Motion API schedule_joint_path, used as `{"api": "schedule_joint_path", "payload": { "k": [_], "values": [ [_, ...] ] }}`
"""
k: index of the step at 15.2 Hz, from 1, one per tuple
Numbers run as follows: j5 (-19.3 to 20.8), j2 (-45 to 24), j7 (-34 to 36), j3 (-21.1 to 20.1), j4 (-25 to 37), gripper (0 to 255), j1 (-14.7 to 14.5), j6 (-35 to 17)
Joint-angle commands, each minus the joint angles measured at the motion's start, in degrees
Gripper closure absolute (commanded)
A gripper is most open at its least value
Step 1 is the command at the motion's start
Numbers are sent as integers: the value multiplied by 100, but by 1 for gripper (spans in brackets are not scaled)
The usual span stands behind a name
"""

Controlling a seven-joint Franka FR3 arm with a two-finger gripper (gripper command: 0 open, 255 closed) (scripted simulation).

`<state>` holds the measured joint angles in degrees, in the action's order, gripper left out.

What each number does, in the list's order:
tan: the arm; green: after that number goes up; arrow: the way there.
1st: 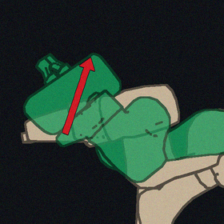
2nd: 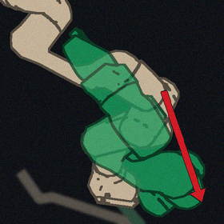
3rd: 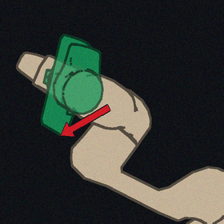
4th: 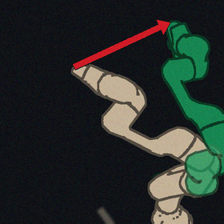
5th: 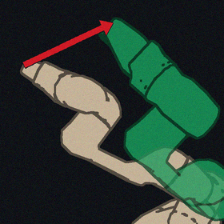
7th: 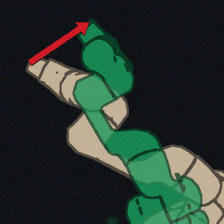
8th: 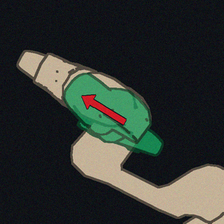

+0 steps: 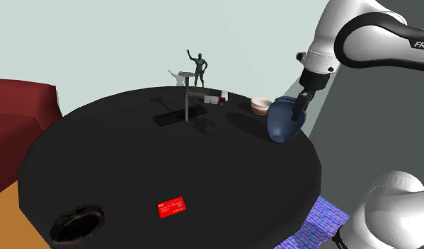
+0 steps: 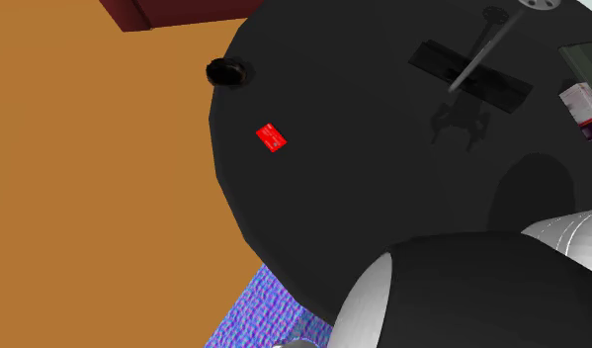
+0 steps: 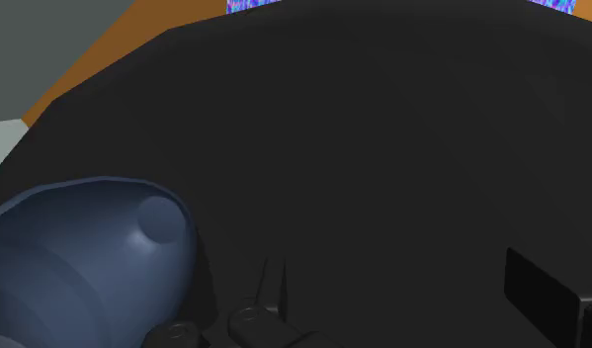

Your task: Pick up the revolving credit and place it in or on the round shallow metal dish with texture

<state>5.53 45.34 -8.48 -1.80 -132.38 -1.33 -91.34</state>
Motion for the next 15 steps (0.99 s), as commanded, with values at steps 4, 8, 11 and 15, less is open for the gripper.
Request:
{"api": "schedule_joint_path", "payload": {
  "k": [4, 8, 11, 15],
  "values": [
    [-177, -152, -203, 34, -340, 0, -214, -657],
    [-426, -445, -506, 66, -706, 0, -516, -1533],
    [-628, -730, -762, 81, -912, 0, -757, -2185],
    [-928, -1189, -1147, 96, -1096, 0, -1104, -3036]
  ]
}}
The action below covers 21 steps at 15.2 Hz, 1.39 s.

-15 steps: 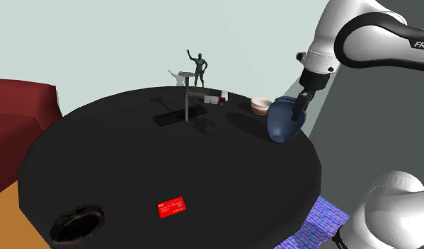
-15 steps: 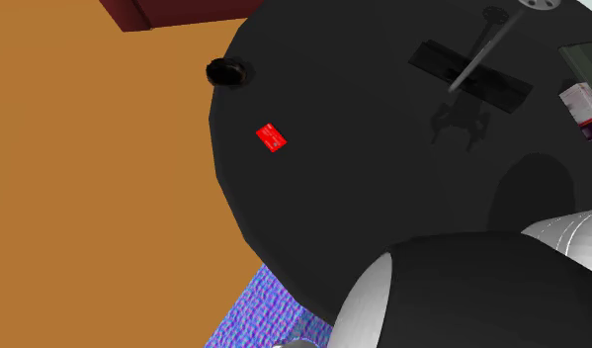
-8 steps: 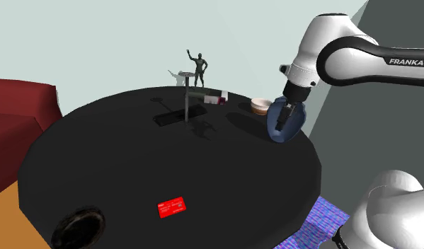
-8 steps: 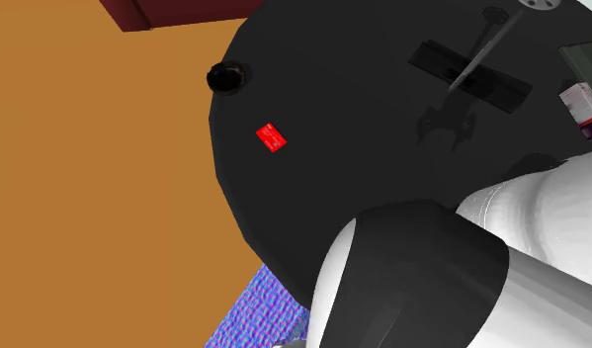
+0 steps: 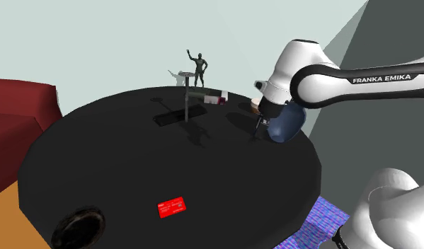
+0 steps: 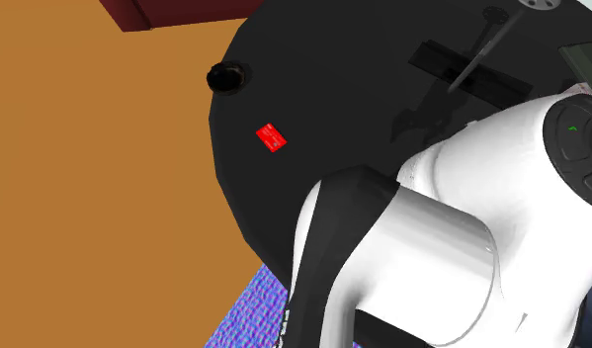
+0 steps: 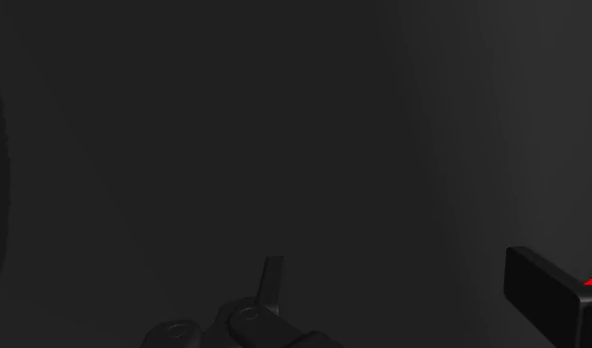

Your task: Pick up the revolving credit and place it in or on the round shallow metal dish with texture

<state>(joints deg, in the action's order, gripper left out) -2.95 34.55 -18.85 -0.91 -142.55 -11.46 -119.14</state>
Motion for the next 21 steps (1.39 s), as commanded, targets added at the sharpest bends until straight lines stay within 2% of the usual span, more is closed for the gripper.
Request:
{"api": "schedule_joint_path", "payload": {
  "k": [1, 7, 12, 16, 21],
  "values": [
    [-163, -236, -216, 10, -108, 0, -183, -463],
    [-743, -1072, -950, 37, -147, 0, -783, -1639],
    [-1392, -1828, -1738, 71, -6, 0, -1343, -2483],
    [-2065, -2440, -2520, 83, 216, 0, -1799, -3031],
    [-3089, -3184, -3683, -10, 624, 0, -2276, -3524]
  ]
}}
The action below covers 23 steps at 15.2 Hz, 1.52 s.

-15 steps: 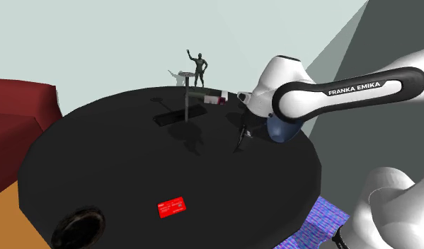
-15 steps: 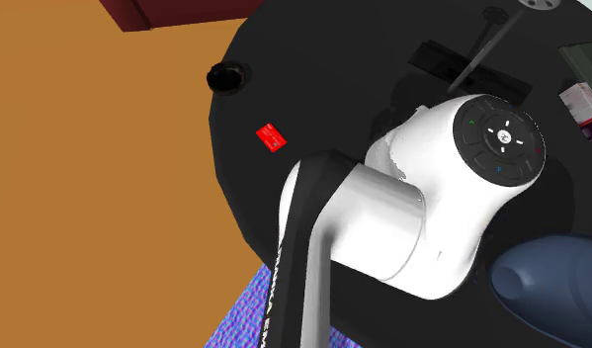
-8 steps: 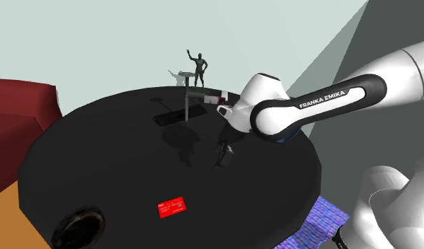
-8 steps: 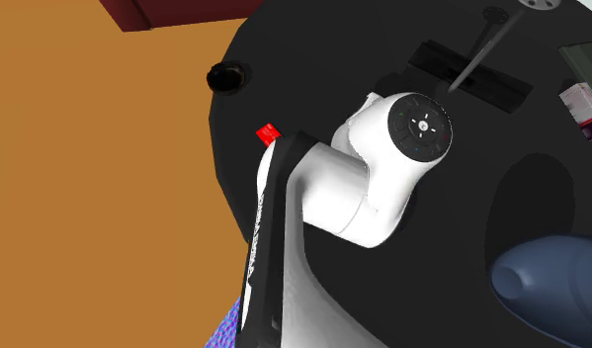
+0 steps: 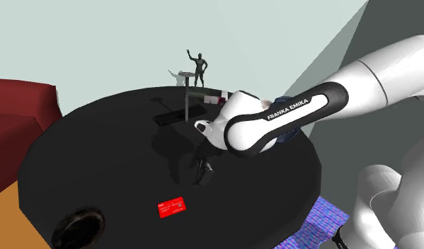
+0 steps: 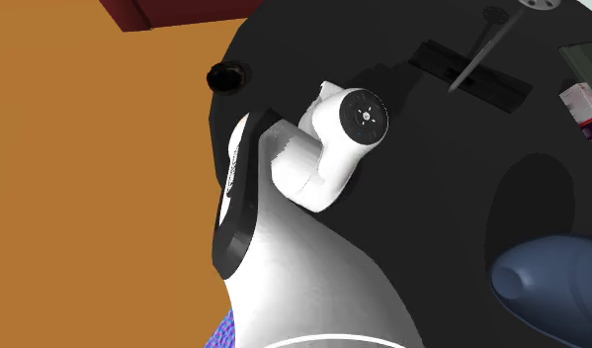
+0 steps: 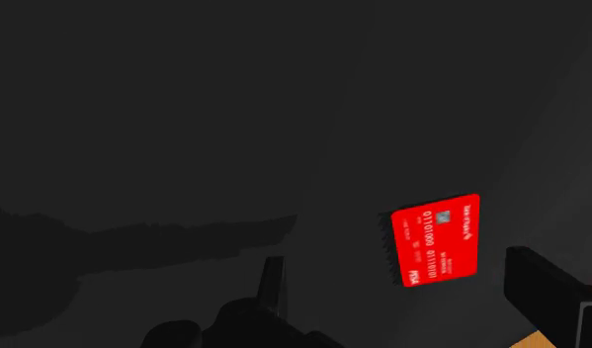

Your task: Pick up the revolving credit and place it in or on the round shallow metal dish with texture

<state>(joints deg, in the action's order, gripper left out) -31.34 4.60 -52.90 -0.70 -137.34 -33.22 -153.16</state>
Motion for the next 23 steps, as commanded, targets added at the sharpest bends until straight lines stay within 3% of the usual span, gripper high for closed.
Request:
{"api": "schedule_joint_path", "payload": {
  "k": [1, 7, 15, 23],
  "values": [
    [-466, -334, -525, -65, 200, 0, -177, -195],
    [-1681, -1155, -1990, -456, 850, 0, -441, -500],
    [-2014, -1794, -2274, -625, 1195, 0, -470, -836],
    [-2013, -1793, -2273, -626, 1195, 0, -468, -835]
  ]
}}
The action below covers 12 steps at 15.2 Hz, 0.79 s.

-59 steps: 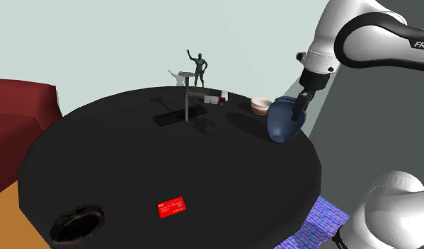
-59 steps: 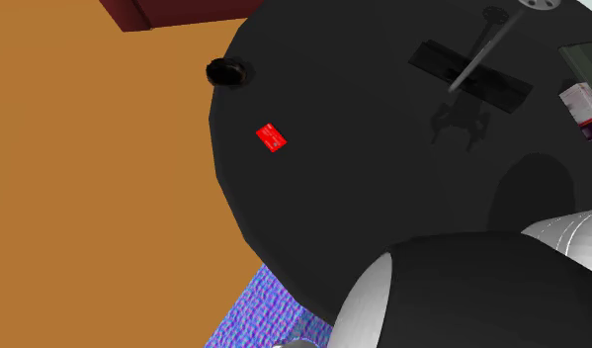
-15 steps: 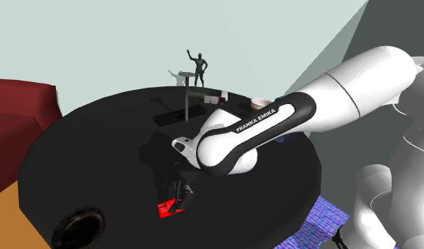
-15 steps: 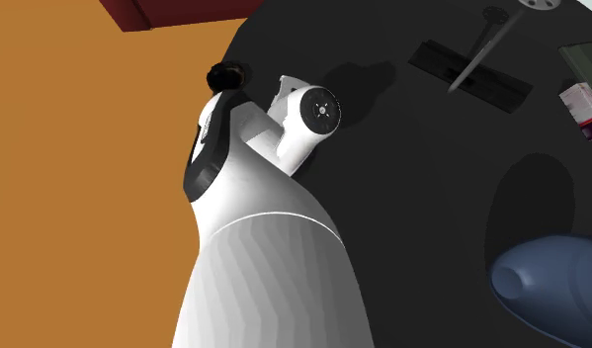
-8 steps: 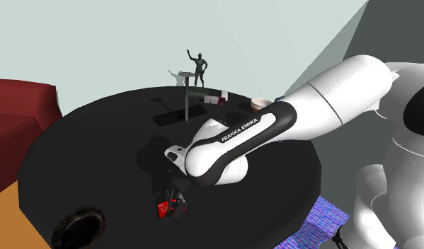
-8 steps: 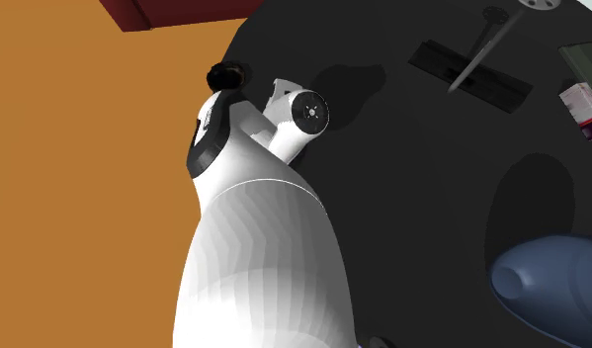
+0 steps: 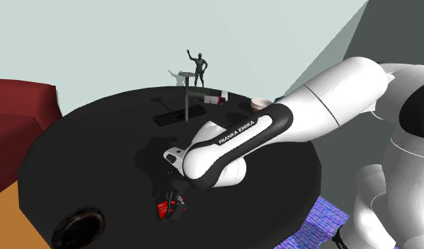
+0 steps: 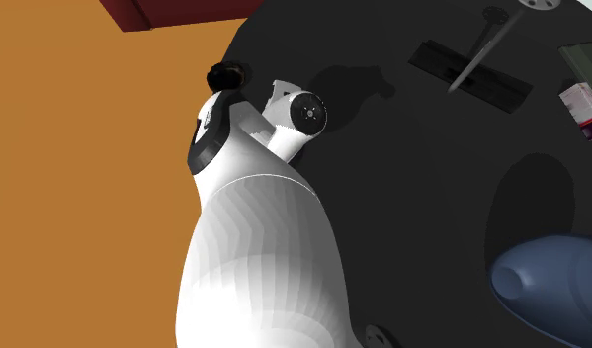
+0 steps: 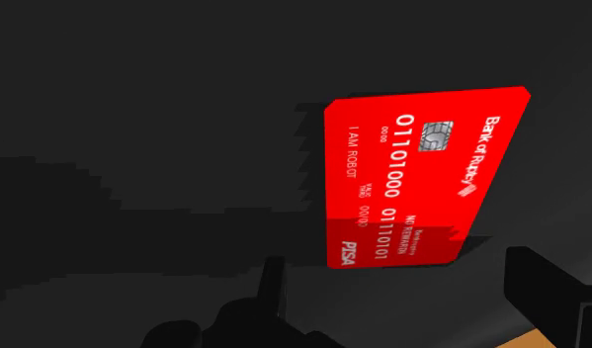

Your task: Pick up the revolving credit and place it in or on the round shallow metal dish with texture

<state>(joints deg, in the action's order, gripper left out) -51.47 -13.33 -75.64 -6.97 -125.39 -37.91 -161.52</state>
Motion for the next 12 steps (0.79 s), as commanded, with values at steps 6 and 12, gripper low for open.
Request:
{"api": "schedule_joint_path", "payload": {
  "k": [6, 12],
  "values": [
    [-13, 23, -7, -5, -29, 255, 0, -6],
    [176, 119, 188, 60, -10, 255, -33, 95]
  ]
}}
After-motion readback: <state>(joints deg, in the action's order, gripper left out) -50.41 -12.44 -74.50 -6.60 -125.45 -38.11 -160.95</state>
